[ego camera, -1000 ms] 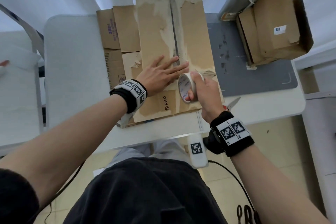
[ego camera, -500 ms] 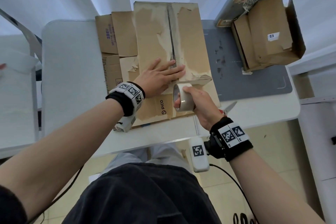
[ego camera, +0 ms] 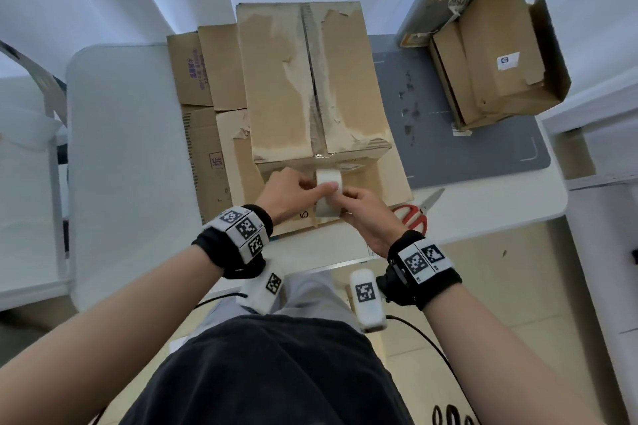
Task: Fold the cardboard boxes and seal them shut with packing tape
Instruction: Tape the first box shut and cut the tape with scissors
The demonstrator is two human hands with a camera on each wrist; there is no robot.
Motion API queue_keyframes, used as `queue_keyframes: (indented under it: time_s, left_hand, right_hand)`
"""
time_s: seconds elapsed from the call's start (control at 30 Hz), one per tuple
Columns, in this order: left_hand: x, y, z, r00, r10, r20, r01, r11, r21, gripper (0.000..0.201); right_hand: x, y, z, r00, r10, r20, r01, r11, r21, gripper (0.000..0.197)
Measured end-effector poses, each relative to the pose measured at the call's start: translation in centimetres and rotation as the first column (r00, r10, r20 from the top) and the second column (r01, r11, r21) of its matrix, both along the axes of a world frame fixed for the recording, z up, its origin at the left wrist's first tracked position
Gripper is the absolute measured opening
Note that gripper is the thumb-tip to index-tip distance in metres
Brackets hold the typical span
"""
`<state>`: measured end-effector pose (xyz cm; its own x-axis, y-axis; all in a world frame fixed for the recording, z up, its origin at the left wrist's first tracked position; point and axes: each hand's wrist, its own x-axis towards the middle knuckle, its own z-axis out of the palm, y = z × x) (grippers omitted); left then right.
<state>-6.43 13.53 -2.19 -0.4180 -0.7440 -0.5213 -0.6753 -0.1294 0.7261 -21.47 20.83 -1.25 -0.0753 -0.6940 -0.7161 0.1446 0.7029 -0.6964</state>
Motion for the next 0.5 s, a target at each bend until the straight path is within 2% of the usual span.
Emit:
queue_keyframes:
  time_s: [0.13,0.2,0.27,0.3,0.33,0.4,0.43,0.5]
  left_hand:
    - [-1.2,0.2,-1.0,0.968,0.193,-0.161,-0.138,0.943,0.303,0.047]
    - [-1.6,0.3,-1.0,0.96,0.223,-0.171,-0.144,0.912,0.383,0.033]
    - [-1.8,0.4,-0.7,0.951,0.249,-0.185,-0.148,0.889,0.433,0.026]
    - [-2.0,0.5,-0.6,0.944,0.266,-0.195,-0.155,0.879,0.451,0.026]
    - [-2.1,0.5,-0.5,0.937,0.286,-0.203,-0.164,0.869,0.468,0.026]
    - [-2.4,0.6,-0.2,0.925,0.315,-0.211,-0.178,0.853,0.49,0.022]
    - [-2.6,0.7,0.0,0.922,0.324,-0.211,-0.184,0.848,0.498,0.02]
    - [-2.8,0.8,0.3,0.917,0.341,-0.209,-0.195,0.838,0.51,0.018]
  right_hand:
    - [-1.5,0.1,-1.4,0.982,-0.167,-0.092,0.172,0.984,0.049,0.013]
    - [-3.1,0.5,-2.4,0.935,-0.266,-0.236,0.293,0.952,0.091,0.012]
    - [-5.6,0.9,-4.7,0.861,-0.292,-0.417,0.378,0.915,0.14,0.015]
    - [-7.0,1.2,-6.3,0.83,-0.27,-0.488,0.402,0.896,0.188,0.008]
    - [-8.4,1.5,-8.2,0.796,-0.233,-0.559,0.431,0.866,0.252,0.011]
    - [-11.5,2.4,-12.8,0.717,-0.166,-0.677,0.504,0.794,0.339,0.044]
    - [-12.2,2.6,-13.6,0.695,-0.105,-0.712,0.503,0.778,0.376,0.052]
    - [-12.3,2.7,-13.4,0.676,0.019,-0.736,0.464,0.765,0.446,0.053]
